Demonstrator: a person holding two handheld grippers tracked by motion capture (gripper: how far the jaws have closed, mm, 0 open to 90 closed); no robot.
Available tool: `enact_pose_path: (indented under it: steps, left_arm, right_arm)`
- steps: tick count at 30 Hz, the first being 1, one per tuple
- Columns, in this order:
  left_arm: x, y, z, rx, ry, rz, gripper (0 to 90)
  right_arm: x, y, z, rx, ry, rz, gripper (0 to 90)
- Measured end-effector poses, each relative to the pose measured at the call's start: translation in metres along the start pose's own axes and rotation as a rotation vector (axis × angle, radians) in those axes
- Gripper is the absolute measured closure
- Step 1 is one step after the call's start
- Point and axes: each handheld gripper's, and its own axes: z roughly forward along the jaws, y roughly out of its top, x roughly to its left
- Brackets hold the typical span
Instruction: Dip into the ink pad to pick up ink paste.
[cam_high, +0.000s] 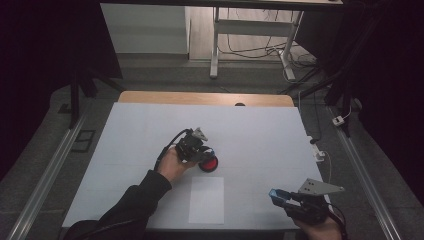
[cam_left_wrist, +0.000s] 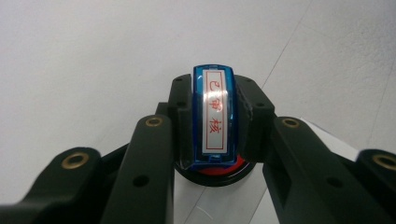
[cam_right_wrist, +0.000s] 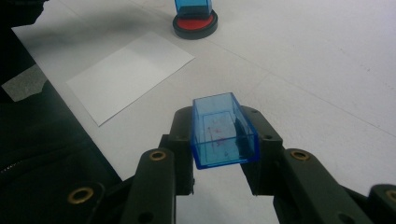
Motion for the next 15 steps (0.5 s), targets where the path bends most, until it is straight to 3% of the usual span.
enact_pose_path:
  steps: [15]
  left_arm:
    - [-0.015,0.004,0.002,0.030,0.082,0.074,70.8]
  right_arm:
    - [0.000,0.000,0.000,0.005,0.002,-0.001,67.7]
